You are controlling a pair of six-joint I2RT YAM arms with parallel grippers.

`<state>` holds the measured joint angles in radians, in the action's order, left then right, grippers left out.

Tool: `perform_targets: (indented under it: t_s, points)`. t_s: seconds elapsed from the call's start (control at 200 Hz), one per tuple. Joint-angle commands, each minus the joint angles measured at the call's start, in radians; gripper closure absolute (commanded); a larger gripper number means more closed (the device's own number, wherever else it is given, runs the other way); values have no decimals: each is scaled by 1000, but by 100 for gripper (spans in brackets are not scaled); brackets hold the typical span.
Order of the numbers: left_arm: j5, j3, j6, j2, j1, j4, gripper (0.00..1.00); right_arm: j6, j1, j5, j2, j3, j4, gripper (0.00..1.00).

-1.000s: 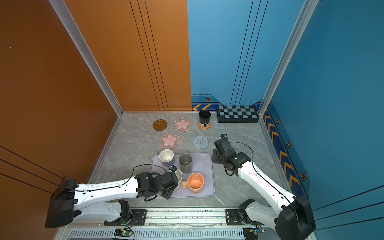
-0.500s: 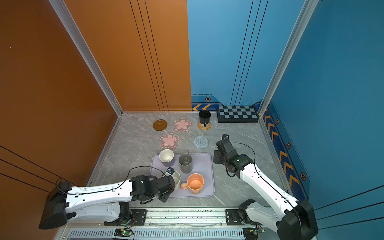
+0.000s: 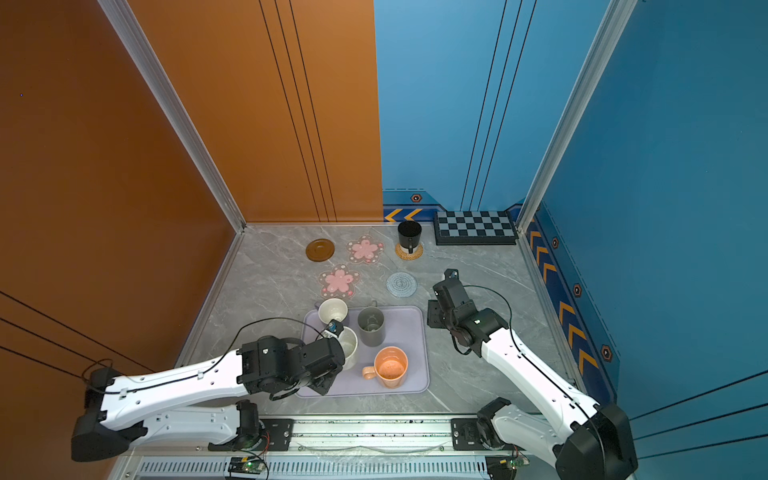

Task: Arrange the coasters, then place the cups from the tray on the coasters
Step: 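Lift the white speckled mug and carry it toward the wooden coaster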

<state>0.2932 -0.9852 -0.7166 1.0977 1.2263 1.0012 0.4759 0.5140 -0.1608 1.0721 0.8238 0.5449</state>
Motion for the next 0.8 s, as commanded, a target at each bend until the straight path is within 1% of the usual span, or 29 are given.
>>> perform_targets:
  t_s: [0.0, 0.13, 0.245, 0.36, 0.445, 0.536, 0.651, 0.746, 0.796]
  points:
    - [67, -110, 37, -42, -6, 59, 100, -8, -6, -2, -29, -24, -7, 39]
    - [81, -194, 75, -43, -34, 116, 100, -16, -11, -3, -32, -35, -7, 38]
    - [52, -255, 122, -42, -90, 121, 100, -23, -19, 4, -28, -35, -7, 38]
    - [31, -307, 195, -23, -160, 120, 100, -26, -34, 23, -26, -34, -10, 38]
    - [17, -350, 236, 6, -230, 117, 100, -26, -50, 50, -25, -31, -19, 37]
    - [-10, -396, 275, 49, -307, 116, 100, -31, -64, 54, -23, -27, -22, 36]
    - [-13, -464, 309, 115, -389, 107, 100, -32, -81, 62, -18, -23, -20, 36]
    - [-48, -504, 358, 176, -444, 66, 100, -12, -87, 66, -28, -29, -17, 36]
    - [-99, -520, 382, 213, -481, 35, 100, -8, -87, 68, -33, -30, -15, 36]
